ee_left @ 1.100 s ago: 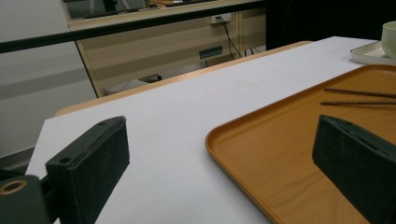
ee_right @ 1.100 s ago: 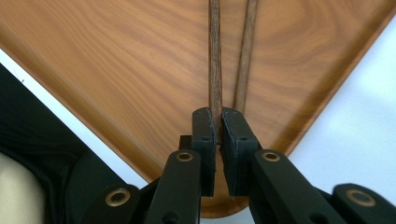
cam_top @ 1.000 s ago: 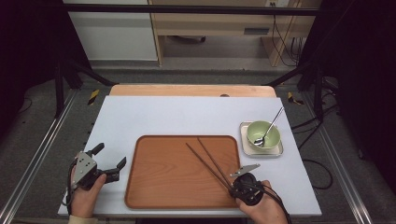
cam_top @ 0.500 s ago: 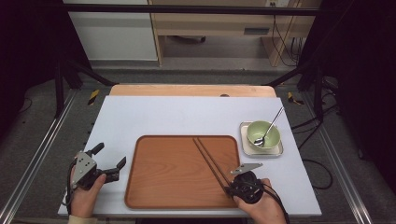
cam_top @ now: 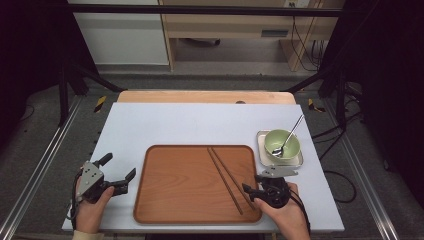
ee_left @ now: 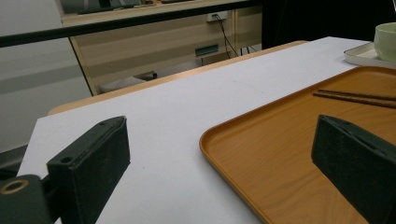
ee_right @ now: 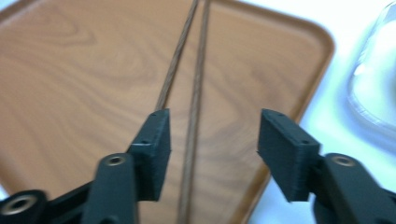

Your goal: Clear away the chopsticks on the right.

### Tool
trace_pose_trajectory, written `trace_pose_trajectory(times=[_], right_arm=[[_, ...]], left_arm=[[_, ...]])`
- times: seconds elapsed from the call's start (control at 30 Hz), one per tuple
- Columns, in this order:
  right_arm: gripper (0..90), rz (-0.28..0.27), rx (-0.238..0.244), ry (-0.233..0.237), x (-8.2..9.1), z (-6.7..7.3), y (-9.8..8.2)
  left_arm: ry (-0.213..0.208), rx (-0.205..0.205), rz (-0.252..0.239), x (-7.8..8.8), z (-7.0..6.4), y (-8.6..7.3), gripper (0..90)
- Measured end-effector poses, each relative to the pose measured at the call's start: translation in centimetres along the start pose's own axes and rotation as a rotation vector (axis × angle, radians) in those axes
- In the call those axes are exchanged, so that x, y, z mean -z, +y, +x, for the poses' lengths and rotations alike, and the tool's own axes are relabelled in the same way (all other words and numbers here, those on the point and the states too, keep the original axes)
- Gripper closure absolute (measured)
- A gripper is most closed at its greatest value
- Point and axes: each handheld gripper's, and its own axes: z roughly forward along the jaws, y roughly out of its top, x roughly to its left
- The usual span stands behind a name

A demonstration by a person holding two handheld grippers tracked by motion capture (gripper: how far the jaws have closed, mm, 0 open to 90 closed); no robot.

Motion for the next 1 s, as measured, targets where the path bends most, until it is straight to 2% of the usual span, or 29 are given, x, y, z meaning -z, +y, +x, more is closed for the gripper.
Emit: trace_pose_trajectory(times=[0.1,0.17,0.23,0.3,0.4,0.5,0.6,0.67,0.73,0.8,0.83,0.87,0.93,1.0], right_arm=[[31.4,-0.06,0.011,-0.023,0.1,-0.7,-0.4],[28.3,-0.081,0.036,-0.061,0.1,-0.9,-0.7],[21.8,-0.098,0.043,-0.079,0.0,-1.1,-0.9],[18.2,-0.117,0.029,-0.064,0.0,-1.2,-1.0],[12.7,-0.144,0.035,-0.05,0.3,-1.4,-1.1],[11.3,-0.181,0.024,-0.057,1.1,-1.5,-1.2],[10.9,-0.191,0.031,-0.062,1.9,-2.2,-1.6],[11.0,-0.209,0.036,-0.066,2.5,-2.8,-2.0],[11.0,-0.214,0.029,-0.064,2.8,-3.3,-2.4],[11.5,-0.205,0.022,-0.092,3.0,-3.7,-2.6],[12.4,-0.201,0.019,-0.109,3.0,-3.8,-2.6],[13.8,-0.205,0.015,-0.13,3.0,-4.0,-2.6],[14.8,-0.207,-0.001,-0.136,3.1,-4.3,-2.7],[16.0,-0.223,-0.003,-0.136,3.1,-4.4,-2.9]], left_arm=[[-0.004,-0.007,0.003,0.0,0.0,0.2,4.0],[-0.009,-0.002,0.002,0.0,-0.1,0.4,3.8],[-0.02,-0.003,-0.004,0.1,-0.2,0.7,3.8],[-0.027,-0.007,-0.006,0.1,-0.4,1.0,4.0],[-0.046,-0.007,0.0,0.1,-0.8,1.6,5.1],[-0.076,-0.018,0.022,0.0,-1.4,2.4,7.5],[-0.109,-0.049,0.061,-0.5,-2.3,3.4,8.3],[-0.132,-0.059,0.096,-1.1,-3.1,4.2,8.4],[-0.186,-0.059,0.124,-1.9,-4.1,4.9,11.5],[-0.214,-0.092,0.16,-2.9,-5.2,5.3,12.7],[-0.229,-0.118,0.19,-3.7,-5.9,5.5,12.7],[-0.25,-0.124,0.21,-4.4,-6.5,5.6,12.9],[-0.302,-0.118,0.245,-5.9,-7.8,5.8,14.3],[-0.335,-0.126,0.268,-7.3,-9.0,6.0,15.3]])
